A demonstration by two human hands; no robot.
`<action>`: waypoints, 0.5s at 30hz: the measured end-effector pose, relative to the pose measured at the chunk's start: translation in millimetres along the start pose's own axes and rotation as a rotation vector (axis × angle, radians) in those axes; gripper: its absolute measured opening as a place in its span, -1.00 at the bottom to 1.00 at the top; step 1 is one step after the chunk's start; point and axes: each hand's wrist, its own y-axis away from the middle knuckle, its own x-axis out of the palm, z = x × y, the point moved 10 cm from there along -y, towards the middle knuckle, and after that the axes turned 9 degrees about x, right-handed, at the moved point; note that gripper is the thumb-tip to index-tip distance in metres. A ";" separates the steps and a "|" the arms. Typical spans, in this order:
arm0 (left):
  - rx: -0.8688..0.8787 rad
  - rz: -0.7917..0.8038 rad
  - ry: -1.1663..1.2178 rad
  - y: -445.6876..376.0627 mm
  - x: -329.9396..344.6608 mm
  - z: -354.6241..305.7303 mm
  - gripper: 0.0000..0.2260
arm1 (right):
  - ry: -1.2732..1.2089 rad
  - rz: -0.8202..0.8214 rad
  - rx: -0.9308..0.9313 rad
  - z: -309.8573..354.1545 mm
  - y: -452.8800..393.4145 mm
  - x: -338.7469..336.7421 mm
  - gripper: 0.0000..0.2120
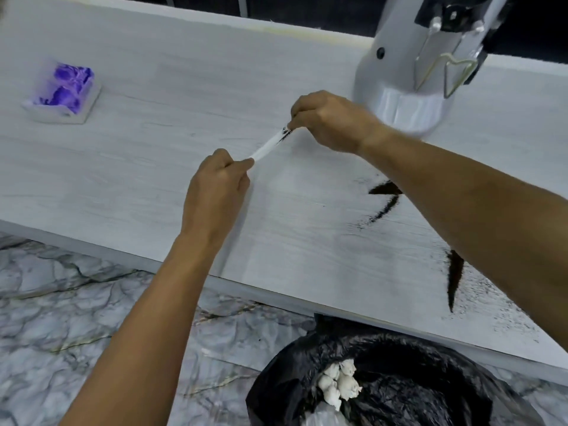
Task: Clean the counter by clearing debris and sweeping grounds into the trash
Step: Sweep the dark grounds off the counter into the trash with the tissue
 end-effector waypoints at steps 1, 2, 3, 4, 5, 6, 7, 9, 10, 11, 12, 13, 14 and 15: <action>-0.024 -0.001 -0.012 0.2 -2.7 14.2 -0.72 | -0.014 0.007 -0.002 7.4 -13.2 6.5 -0.75; -0.044 0.000 -0.020 0.4 -4.3 26.6 -0.72 | -0.024 0.015 -0.002 13.6 -25.4 13.0 -0.75; -0.059 0.000 -0.025 1.3 -5.6 36.8 -0.73 | -0.030 0.024 0.000 18.2 -36.5 20.7 -0.74; -0.071 0.001 -0.029 2.6 -5.7 45.7 -0.73 | -0.036 0.036 0.007 21.6 -46.0 28.6 -0.72; -0.085 0.001 -0.030 4.2 -5.9 53.5 -0.74 | -0.044 0.050 0.015 25.0 -54.3 36.1 -0.70; -0.101 0.002 -0.030 6.0 -5.5 60.2 -0.75 | -0.052 0.065 0.026 28.6 -61.3 41.9 -0.70; -0.112 0.004 -0.027 7.7 -4.4 65.8 -0.75 | -0.062 0.083 0.034 31.4 -67.0 47.6 -0.71; -0.118 0.003 -0.007 10.5 -2.0 72.2 -0.76 | -0.097 0.138 0.049 34.3 -74.6 58.6 -0.75; -0.113 0.001 0.006 11.0 -1.3 73.0 -0.77 | -0.116 0.171 0.059 33.6 -76.1 64.5 -0.76; -0.110 -0.003 0.012 10.6 -0.7 73.5 -0.77 | -0.133 0.198 0.070 32.6 -76.8 68.0 -0.77; -0.116 -0.008 0.015 10.0 -0.4 74.8 -0.76 | -0.155 0.220 0.083 31.1 -77.5 69.6 -0.76; -0.135 -0.009 0.019 9.4 -0.1 76.7 -0.76 | -0.176 0.238 0.101 29.2 -78.3 70.3 -0.76; -0.161 -0.007 0.027 8.5 0.4 79.2 -0.75 | -0.200 0.253 0.126 26.7 -78.9 69.2 -0.75; -0.189 0.002 0.034 7.2 1.7 81.9 -0.75 | -0.223 0.272 0.158 23.6 -79.9 68.1 -0.74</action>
